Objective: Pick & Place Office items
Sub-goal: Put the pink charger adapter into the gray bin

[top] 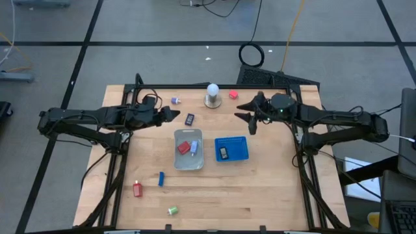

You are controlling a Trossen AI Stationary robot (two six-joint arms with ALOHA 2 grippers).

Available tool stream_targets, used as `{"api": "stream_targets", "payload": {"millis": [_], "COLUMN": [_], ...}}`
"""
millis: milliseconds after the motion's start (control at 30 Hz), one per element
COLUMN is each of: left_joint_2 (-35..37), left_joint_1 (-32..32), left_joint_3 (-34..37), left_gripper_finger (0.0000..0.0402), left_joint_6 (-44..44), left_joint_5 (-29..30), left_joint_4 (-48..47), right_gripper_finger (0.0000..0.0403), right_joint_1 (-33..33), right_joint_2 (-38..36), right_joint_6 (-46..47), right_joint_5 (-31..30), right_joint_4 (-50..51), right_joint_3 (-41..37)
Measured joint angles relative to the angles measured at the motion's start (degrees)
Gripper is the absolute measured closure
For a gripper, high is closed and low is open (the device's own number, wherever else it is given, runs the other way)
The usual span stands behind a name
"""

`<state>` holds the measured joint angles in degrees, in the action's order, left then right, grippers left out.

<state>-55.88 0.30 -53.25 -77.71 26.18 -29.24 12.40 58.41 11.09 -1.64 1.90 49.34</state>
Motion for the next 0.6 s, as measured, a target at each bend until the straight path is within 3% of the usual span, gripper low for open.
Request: {"api": "stream_targets", "payload": {"millis": [267, 500, 600], "left_joint_2": [0.0, 0.0, 0.0], "left_joint_1": [0.0, 0.0, 0.0], "left_joint_3": [0.0, 0.0, 0.0], "left_gripper_finger": [0.0096, 0.0096, 0.0096], "left_joint_6": [0.0, 0.1, 1.8], "left_joint_5": [0.0, 0.0, 0.0], "left_joint_4": [2.3, 2.2, 2.1], "right_gripper_finger": [0.0192, 0.0130, 0.0110], "right_joint_1": [4.6, 8.7, 9.9], "right_joint_2": [2.4, 8.5, 11.2], "right_joint_6": [-4.1, -7.0, -9.1], "right_joint_5": [-6.0, -6.7, -9.8], "right_joint_4": [0.7, 0.9, 1.6], "right_joint_3": [0.0, 0.0, 0.0]}}
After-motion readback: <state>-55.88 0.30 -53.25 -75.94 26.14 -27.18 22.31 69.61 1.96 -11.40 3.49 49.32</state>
